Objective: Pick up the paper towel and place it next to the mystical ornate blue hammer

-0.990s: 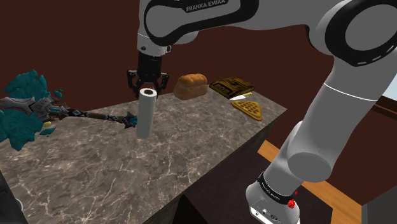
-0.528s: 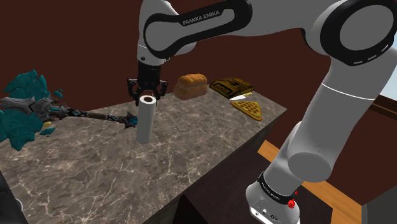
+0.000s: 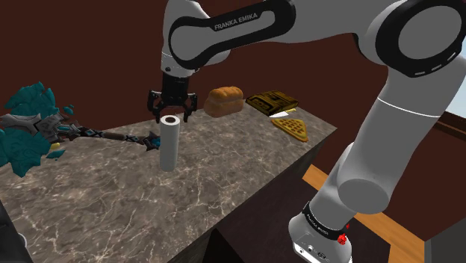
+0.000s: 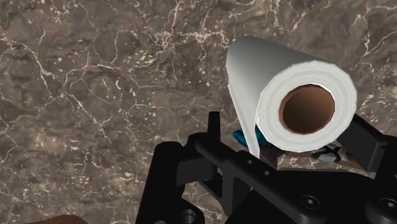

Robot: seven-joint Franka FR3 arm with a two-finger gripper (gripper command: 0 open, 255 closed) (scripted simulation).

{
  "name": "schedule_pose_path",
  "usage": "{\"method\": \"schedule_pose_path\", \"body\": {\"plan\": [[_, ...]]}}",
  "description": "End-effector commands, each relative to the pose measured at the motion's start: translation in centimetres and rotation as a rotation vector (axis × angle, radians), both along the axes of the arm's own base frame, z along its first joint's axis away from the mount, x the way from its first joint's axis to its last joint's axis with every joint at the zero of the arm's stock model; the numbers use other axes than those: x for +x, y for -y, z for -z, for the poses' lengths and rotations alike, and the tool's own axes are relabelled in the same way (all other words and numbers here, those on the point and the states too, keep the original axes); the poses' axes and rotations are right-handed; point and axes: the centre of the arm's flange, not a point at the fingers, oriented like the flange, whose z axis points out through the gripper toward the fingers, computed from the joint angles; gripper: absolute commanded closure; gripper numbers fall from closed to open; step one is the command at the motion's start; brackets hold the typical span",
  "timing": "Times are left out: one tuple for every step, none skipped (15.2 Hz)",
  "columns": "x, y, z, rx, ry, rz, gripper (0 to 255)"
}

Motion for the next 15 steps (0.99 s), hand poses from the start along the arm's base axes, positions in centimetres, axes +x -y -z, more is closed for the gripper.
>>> {"method": "schedule_pose_path", "body": {"plan": [[0.0, 0.0, 0.0, 0.0, 0.0, 0.0, 0], [0.0, 0.0, 0.0, 0.0, 0.0, 0.0, 0], [0.0, 0.0, 0.0, 0.0, 0.0, 0.0, 0], [0.0, 0.1, -1.3, 0.0, 0.0, 0.0, 0], [0.1, 0.2, -2.6, 0.0, 0.0, 0.0, 0], [0.1, 0.2, -4.0, 0.0, 0.0, 0.0, 0], [0.1, 0.3, -5.0, 0.0, 0.0, 0.0, 0], [0.1, 0.3, -5.0, 0.0, 0.0, 0.0, 0], [0.1, 0.3, -5.0, 0.0, 0.0, 0.0, 0], [0.1, 0.3, -5.0, 0.0, 0.0, 0.0, 0], [0.1, 0.3, -5.0, 0.0, 0.0, 0.0, 0], [0.1, 0.3, -5.0, 0.0, 0.0, 0.0, 0], [0.1, 0.3, -5.0, 0.0, 0.0, 0.0, 0], [0.1, 0.3, -5.0, 0.0, 0.0, 0.0, 0], [0.1, 0.3, -5.0, 0.0, 0.0, 0.0, 0]]}}
